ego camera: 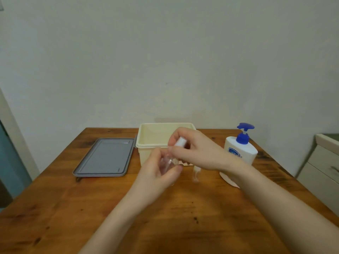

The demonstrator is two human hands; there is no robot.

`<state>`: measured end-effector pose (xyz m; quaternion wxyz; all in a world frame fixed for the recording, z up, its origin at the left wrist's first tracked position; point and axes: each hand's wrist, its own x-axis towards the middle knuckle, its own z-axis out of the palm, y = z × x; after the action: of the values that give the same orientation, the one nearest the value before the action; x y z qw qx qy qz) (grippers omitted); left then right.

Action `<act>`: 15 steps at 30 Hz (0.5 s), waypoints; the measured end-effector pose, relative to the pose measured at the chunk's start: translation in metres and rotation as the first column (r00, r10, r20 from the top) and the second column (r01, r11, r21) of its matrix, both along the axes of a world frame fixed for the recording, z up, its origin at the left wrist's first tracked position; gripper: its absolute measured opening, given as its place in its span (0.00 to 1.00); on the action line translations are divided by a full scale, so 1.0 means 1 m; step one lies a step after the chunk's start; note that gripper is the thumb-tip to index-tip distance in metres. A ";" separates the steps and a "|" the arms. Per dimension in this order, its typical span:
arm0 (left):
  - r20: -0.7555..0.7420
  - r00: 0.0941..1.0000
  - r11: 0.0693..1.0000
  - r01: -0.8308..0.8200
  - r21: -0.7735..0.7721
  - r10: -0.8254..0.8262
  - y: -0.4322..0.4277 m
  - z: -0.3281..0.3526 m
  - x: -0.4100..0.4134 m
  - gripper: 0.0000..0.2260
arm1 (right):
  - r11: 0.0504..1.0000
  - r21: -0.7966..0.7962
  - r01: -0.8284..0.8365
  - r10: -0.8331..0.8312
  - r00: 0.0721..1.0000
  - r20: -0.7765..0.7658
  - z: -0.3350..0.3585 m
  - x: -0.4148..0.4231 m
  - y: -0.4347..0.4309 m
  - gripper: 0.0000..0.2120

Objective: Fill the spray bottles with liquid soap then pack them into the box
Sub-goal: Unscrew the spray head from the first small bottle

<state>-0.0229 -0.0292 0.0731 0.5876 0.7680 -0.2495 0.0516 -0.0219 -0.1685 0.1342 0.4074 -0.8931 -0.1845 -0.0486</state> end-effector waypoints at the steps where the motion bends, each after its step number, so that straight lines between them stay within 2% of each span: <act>1: 0.035 0.997 0.997 -0.073 0.020 0.072 -0.001 -0.001 0.002 0.08 | 1.000 -0.018 -0.023 0.023 0.999 -0.036 0.003 -0.001 -0.004 0.13; 3: 0.098 0.982 0.985 -0.168 0.042 0.163 -0.005 -0.001 0.003 0.09 | 0.999 -0.032 0.036 -0.038 0.998 -0.059 0.001 0.001 -0.009 0.27; 4: 0.124 0.975 0.981 -0.189 0.047 0.182 -0.008 -0.002 0.003 0.10 | 0.994 -0.034 0.099 -0.099 0.995 -0.008 -0.002 0.001 -0.009 0.27; 6: 0.145 0.971 0.979 -0.198 0.052 0.189 -0.012 -0.003 0.003 0.11 | 0.983 0.057 0.177 -0.181 0.980 0.078 -0.008 0.000 -0.007 0.18; 7: 0.141 0.971 0.979 -0.202 0.044 0.194 -0.013 -0.004 0.003 0.10 | 0.975 0.153 0.161 -0.170 0.984 0.050 -0.011 0.000 -0.008 0.15; 9: 0.136 0.967 0.975 -0.222 0.021 0.217 -0.015 -0.003 0.004 0.10 | 0.946 0.303 0.114 -0.100 0.993 -0.063 -0.017 -0.002 -0.010 0.17; 10: 0.150 0.963 0.973 -0.230 0.021 0.224 -0.015 -0.002 0.004 0.10 | 0.941 0.319 0.118 -0.097 0.992 -0.078 -0.020 -0.002 -0.011 0.17; 13: 0.189 0.957 0.972 -0.232 0.046 0.220 -0.018 -0.002 0.001 0.12 | 0.943 0.294 0.158 -0.169 0.985 0.014 -0.028 -0.002 -0.007 0.08; 15: 0.166 0.963 0.974 -0.224 0.042 0.214 -0.020 -0.004 -0.001 0.12 | 0.920 0.367 0.137 -0.141 0.990 -0.015 -0.027 -0.004 -0.006 0.04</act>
<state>-0.0236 -0.0490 0.0690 0.5327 0.8016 -0.2111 0.1704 -0.0256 -0.1740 0.1069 0.5615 -0.8117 -0.1107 -0.1163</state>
